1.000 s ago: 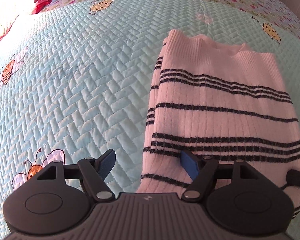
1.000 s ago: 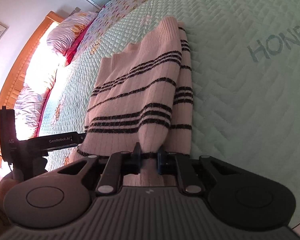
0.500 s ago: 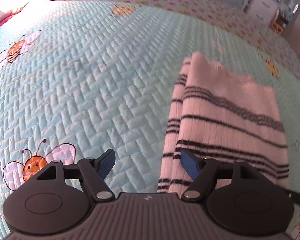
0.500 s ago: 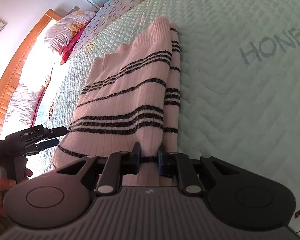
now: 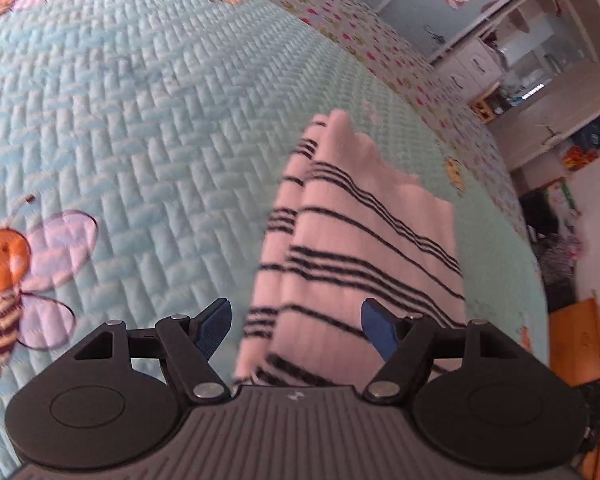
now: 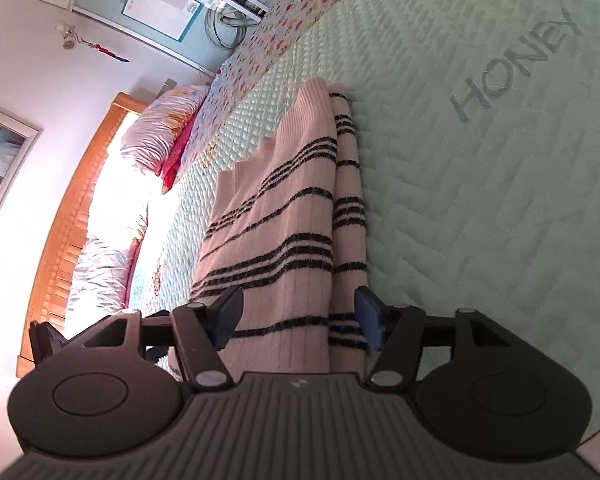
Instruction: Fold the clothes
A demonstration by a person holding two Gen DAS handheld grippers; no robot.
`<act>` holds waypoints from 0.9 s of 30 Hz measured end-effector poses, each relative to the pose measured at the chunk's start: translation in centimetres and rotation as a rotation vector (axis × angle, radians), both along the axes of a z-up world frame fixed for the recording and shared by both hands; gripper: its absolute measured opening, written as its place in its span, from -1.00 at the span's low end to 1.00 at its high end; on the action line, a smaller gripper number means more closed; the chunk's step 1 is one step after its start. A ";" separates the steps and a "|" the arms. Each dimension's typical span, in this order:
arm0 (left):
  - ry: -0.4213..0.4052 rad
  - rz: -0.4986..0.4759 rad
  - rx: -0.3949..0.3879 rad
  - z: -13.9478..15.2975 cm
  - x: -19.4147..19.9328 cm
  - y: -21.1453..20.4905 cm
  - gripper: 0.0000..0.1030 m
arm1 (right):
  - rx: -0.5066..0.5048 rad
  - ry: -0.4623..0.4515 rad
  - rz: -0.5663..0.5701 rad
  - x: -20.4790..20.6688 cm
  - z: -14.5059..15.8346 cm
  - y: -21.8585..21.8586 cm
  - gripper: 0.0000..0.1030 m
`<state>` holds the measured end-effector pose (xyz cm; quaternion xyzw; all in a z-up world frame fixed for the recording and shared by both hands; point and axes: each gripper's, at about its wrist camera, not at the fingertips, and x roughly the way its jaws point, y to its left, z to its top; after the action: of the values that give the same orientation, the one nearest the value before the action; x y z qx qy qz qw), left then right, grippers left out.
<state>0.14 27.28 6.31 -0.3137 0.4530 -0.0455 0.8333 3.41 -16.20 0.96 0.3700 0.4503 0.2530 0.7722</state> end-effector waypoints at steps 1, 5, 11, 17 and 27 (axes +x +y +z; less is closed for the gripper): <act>0.008 -0.017 -0.006 -0.1 -0.6 -0.6 0.45 | 0.000 0.007 0.015 -0.3 0.0 0.0 0.39; 0.017 0.030 -0.061 -2.2 -0.8 0.0 0.46 | -0.003 0.055 0.062 -0.6 -1.3 0.5 0.50; 0.063 0.053 -0.259 -5.2 0.6 1.5 0.55 | 0.128 0.145 0.079 0.1 -3.9 1.0 0.58; 0.051 -0.052 -0.348 -6.0 3.1 0.9 1.00 | 0.211 0.154 0.127 2.4 -4.6 2.7 0.58; 0.072 -0.200 -0.412 -7.1 6.0 -2.6 -0.01 | 0.200 0.192 0.207 5.2 -5.0 5.0 -0.04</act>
<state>6.10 24.67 -0.80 -0.4320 0.4925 -0.2083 0.7262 8.60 -11.24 -4.04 0.4191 0.5303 0.3383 0.6547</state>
